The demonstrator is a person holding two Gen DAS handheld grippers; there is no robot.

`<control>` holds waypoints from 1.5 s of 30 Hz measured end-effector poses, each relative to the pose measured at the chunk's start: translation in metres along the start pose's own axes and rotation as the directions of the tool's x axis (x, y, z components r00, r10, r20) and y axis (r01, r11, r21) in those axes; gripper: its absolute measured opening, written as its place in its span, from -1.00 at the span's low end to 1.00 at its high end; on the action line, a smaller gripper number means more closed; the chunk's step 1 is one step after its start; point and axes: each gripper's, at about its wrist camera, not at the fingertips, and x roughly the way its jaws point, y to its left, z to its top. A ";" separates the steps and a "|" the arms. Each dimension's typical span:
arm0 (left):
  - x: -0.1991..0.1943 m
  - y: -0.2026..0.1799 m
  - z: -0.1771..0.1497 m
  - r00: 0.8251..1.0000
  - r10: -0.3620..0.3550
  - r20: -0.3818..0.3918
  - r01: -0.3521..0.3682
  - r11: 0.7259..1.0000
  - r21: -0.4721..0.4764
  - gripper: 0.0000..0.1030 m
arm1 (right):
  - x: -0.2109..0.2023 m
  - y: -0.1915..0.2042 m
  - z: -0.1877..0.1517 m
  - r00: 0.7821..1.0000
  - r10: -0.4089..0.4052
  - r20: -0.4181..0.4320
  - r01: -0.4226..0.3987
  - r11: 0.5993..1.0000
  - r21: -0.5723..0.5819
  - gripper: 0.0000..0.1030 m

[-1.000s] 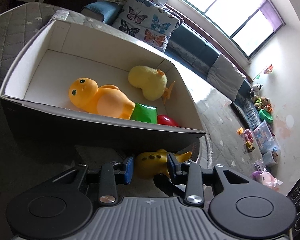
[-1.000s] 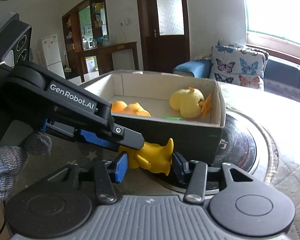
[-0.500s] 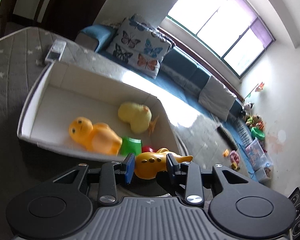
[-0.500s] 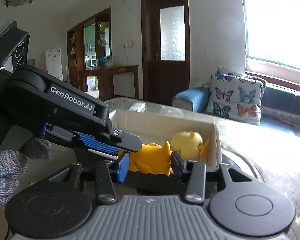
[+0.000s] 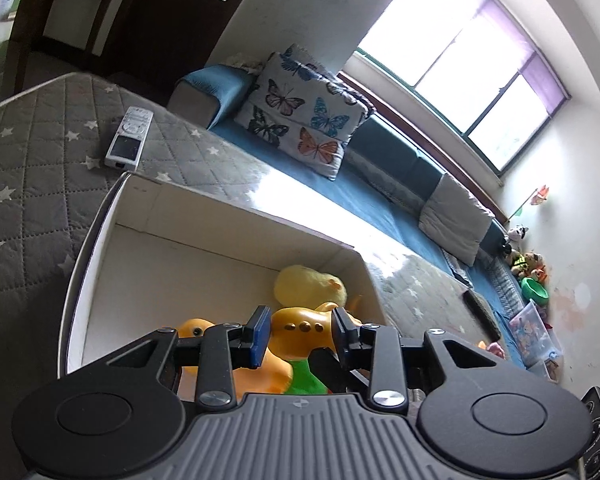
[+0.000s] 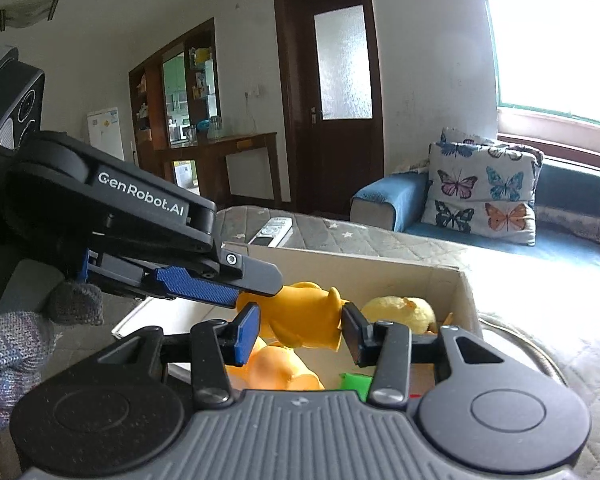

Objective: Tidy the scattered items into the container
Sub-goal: 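Lift the small yellow duck with the left tool and drop it into the box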

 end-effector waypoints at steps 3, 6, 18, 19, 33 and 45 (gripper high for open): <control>0.008 0.008 0.000 1.000 -0.006 -0.017 0.006 1.000 -0.016 -0.32 | 0.012 -0.002 -0.003 1.000 -0.007 -0.024 0.007 1.000 0.001 -0.13; 0.014 0.011 0.000 1.000 -0.003 -0.027 0.003 1.000 -0.019 -0.32 | 0.020 -0.005 -0.005 0.999 -0.019 -0.040 0.019 1.000 0.006 -0.13; 0.004 0.013 -0.007 0.999 0.028 -0.023 -0.028 1.000 0.008 -0.32 | 0.016 -0.011 -0.008 0.998 -0.045 -0.046 0.045 0.999 -0.002 -0.08; 0.001 0.011 -0.009 0.999 0.032 -0.023 -0.031 0.999 0.016 -0.32 | 0.013 -0.011 -0.008 0.998 -0.044 -0.045 0.044 0.999 -0.005 -0.02; -0.029 -0.013 -0.040 0.998 0.068 -0.011 -0.066 0.989 0.129 -0.31 | -0.031 -0.006 -0.025 0.997 -0.062 -0.041 0.062 0.998 -0.005 0.67; -0.049 -0.026 -0.068 0.994 0.108 0.017 -0.109 0.971 0.211 -0.28 | -0.066 -0.003 -0.037 0.996 -0.089 -0.028 0.090 0.996 0.019 1.00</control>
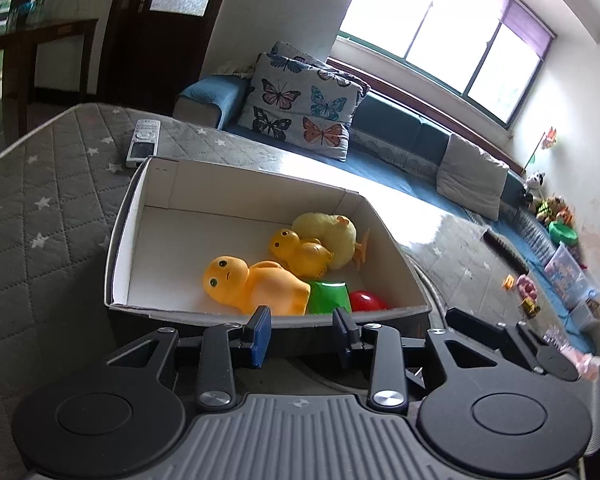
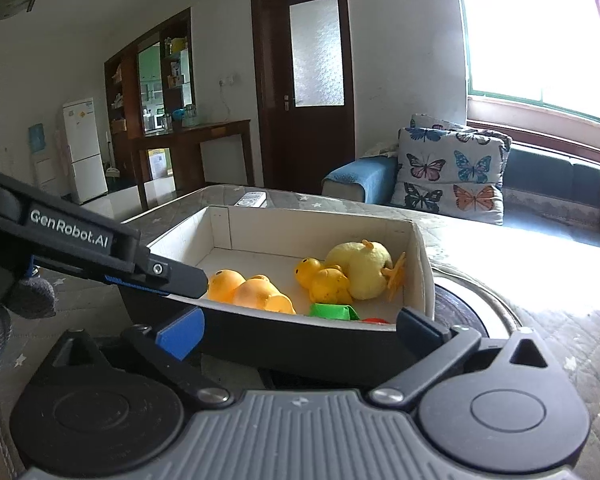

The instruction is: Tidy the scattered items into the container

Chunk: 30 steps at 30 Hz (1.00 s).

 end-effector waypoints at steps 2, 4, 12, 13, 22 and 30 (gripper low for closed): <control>-0.002 -0.002 -0.004 1.000 0.006 0.004 -0.006 1.000 0.012 -0.28 | -0.004 0.001 -0.003 1.000 -0.005 -0.006 0.005 1.000 0.005 1.00; -0.003 -0.003 -0.010 1.000 0.014 0.006 -0.014 1.000 0.024 -0.28 | -0.007 0.001 -0.006 1.000 -0.007 -0.013 0.008 1.000 0.016 1.00; -0.008 -0.010 -0.028 0.999 0.051 0.020 -0.052 0.995 0.080 -0.28 | -0.018 -0.004 -0.019 0.999 -0.044 -0.023 0.045 0.996 0.079 1.00; -0.008 -0.011 -0.030 0.998 0.053 0.017 -0.054 0.995 0.083 -0.28 | -0.018 -0.005 -0.020 0.999 -0.046 -0.027 0.048 0.995 0.085 1.00; -0.005 -0.020 -0.050 0.996 0.087 -0.015 -0.084 0.987 0.138 -0.28 | -0.024 -0.004 -0.035 0.996 -0.055 -0.070 0.060 0.996 0.073 1.00; -0.001 -0.022 -0.065 0.991 0.129 -0.042 -0.121 0.979 0.162 -0.28 | -0.028 -0.004 -0.050 0.991 -0.076 -0.107 0.085 0.993 0.085 1.00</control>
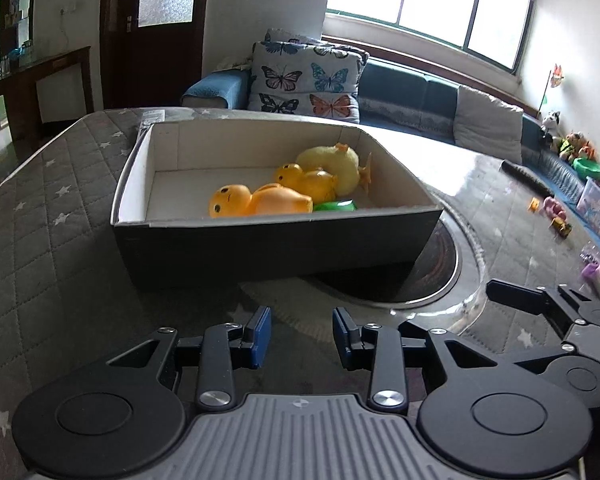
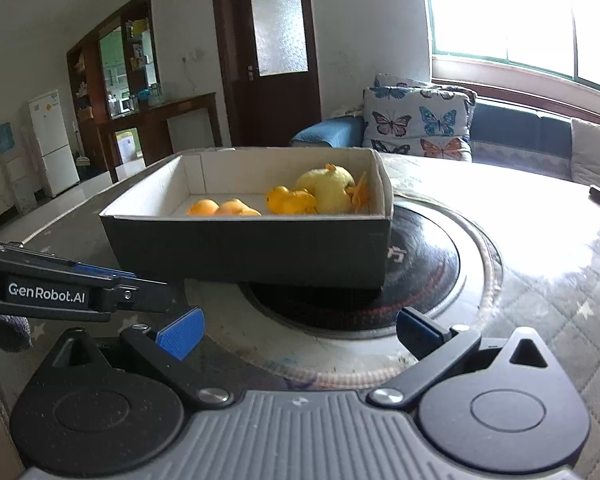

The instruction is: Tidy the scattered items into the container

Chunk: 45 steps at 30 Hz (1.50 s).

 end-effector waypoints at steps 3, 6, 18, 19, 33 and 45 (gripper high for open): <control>0.003 0.001 -0.001 1.000 0.004 -0.024 -0.005 1.000 -0.006 -0.29 | -0.002 0.001 -0.003 1.000 -0.004 -0.010 0.004 1.000 0.009 1.00; 0.003 0.000 -0.001 1.000 0.016 -0.024 -0.016 1.000 0.001 -0.29 | -0.004 0.002 -0.007 1.000 -0.008 -0.018 0.008 1.000 0.016 1.00; 0.005 0.001 -0.004 0.998 0.035 -0.043 -0.035 0.999 0.008 -0.30 | -0.007 0.003 -0.014 0.998 -0.021 -0.059 0.024 0.998 0.063 1.00; 0.005 0.002 -0.005 0.998 0.039 -0.043 -0.039 0.999 0.008 -0.30 | -0.006 0.003 -0.015 0.998 -0.018 -0.062 0.022 0.998 0.064 1.00; 0.010 -0.001 -0.008 0.994 0.086 -0.060 -0.085 0.996 0.023 -0.30 | -0.004 0.003 -0.012 0.996 -0.036 -0.085 0.040 0.998 0.047 1.00; 0.019 -0.001 -0.009 0.991 0.099 -0.088 -0.097 0.995 0.028 -0.30 | 0.009 -0.002 -0.011 0.992 -0.034 -0.118 0.039 0.998 0.045 1.00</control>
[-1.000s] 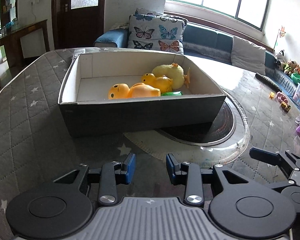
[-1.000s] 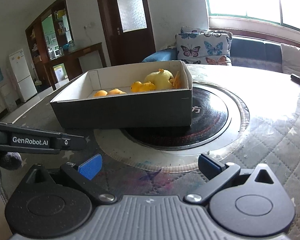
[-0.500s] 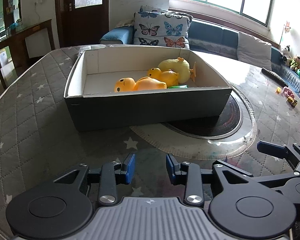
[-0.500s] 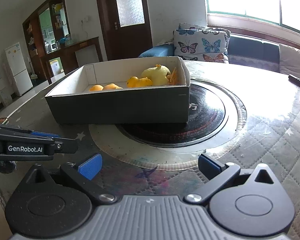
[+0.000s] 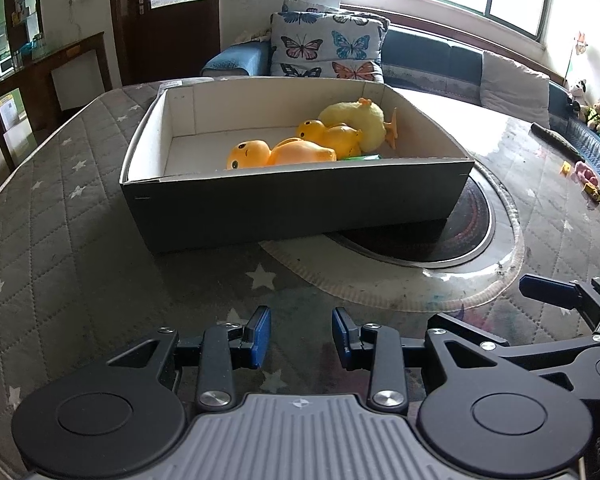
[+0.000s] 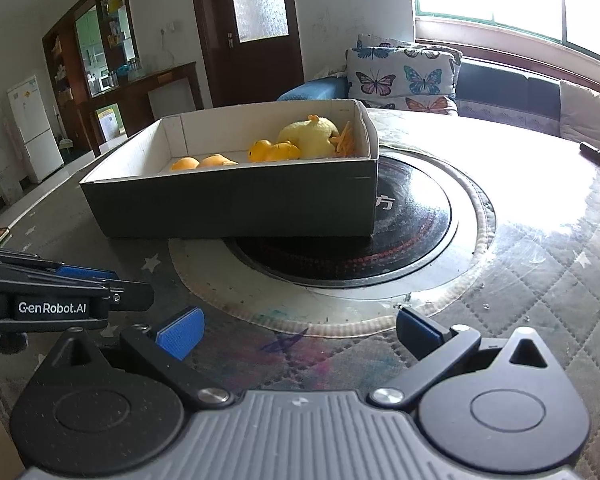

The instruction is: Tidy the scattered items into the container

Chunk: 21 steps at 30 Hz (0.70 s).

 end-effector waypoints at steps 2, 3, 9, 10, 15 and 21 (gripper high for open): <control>0.002 0.001 0.001 1.000 0.004 -0.006 -0.004 1.000 -0.007 -0.30 | 0.002 -0.001 0.001 1.000 -0.002 -0.004 0.002 1.000 -0.001 1.00; 0.004 0.002 0.002 1.000 0.005 -0.009 -0.005 1.000 -0.009 -0.30 | 0.003 -0.001 0.002 1.000 -0.002 -0.007 0.002 1.000 -0.001 1.00; 0.009 0.004 0.004 1.000 0.006 -0.020 -0.006 1.000 -0.006 -0.30 | 0.010 -0.003 0.004 1.000 -0.012 -0.025 0.012 1.000 -0.002 1.00; 0.011 0.004 0.005 1.000 0.006 -0.021 -0.007 1.000 -0.007 -0.30 | 0.012 -0.003 0.004 1.000 -0.012 -0.028 0.012 1.000 -0.002 1.00; 0.016 0.008 0.006 0.999 0.008 -0.033 -0.008 1.000 -0.009 -0.30 | 0.018 -0.002 0.005 0.999 -0.017 -0.044 0.017 1.000 -0.008 1.00; 0.019 0.008 0.006 0.999 0.006 -0.038 -0.006 1.000 -0.006 -0.30 | 0.022 0.001 0.005 0.999 -0.018 -0.051 0.017 1.000 -0.019 1.00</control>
